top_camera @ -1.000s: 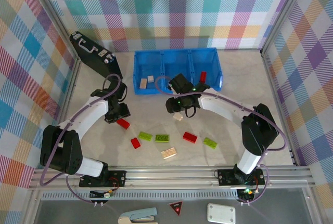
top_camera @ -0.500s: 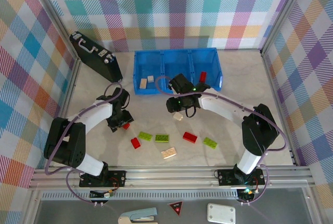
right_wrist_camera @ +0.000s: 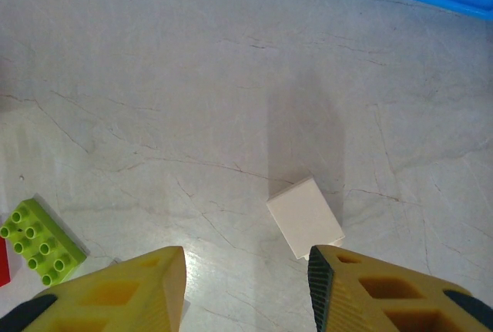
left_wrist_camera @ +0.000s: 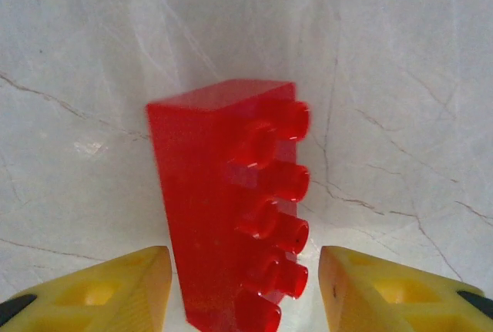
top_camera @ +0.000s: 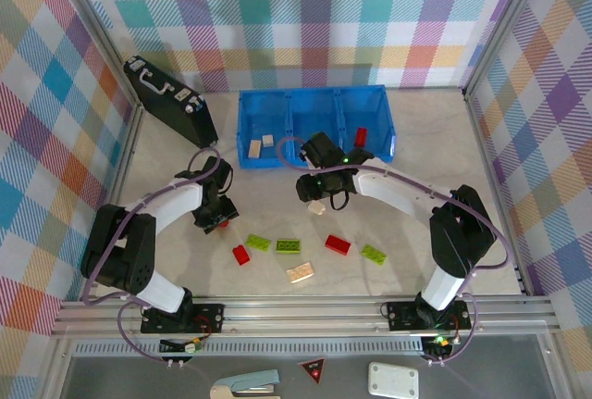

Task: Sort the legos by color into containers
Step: Pick up the lego from the middle-left of the table.

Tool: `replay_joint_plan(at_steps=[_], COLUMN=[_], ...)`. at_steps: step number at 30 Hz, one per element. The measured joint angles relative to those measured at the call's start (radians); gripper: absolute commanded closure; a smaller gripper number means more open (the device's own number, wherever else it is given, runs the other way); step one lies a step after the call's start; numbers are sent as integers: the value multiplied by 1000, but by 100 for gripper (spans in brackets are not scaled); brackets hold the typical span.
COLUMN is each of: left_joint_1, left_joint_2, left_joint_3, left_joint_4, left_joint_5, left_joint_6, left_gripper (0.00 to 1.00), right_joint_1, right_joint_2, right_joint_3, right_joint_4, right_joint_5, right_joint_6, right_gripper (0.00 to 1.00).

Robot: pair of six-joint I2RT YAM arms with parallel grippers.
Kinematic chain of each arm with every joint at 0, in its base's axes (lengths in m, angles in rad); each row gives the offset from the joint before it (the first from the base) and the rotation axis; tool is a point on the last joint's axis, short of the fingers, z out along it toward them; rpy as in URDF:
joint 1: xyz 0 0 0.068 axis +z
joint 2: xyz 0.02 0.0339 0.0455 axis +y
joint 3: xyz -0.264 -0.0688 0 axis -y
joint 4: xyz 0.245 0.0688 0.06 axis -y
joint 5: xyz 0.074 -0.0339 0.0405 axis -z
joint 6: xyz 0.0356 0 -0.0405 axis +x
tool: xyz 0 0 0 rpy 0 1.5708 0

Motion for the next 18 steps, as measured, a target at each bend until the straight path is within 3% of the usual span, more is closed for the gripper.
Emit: replay_joint_plan(at_steps=[8, 18], left_joint_1=[-2, -2], left_joint_2=[2, 2], left_joint_3=[0, 0], left_joint_4=[-3, -3], left_joint_5=[-3, -20], left_joint_6=[7, 22], left_gripper=[51, 63], right_joint_1=[0, 0], right_joint_2=[0, 0], right_joint_3=[0, 0], right_joint_4=[0, 0], right_joint_5=[0, 0], right_joint_6=[3, 4], right_gripper=[53, 53])
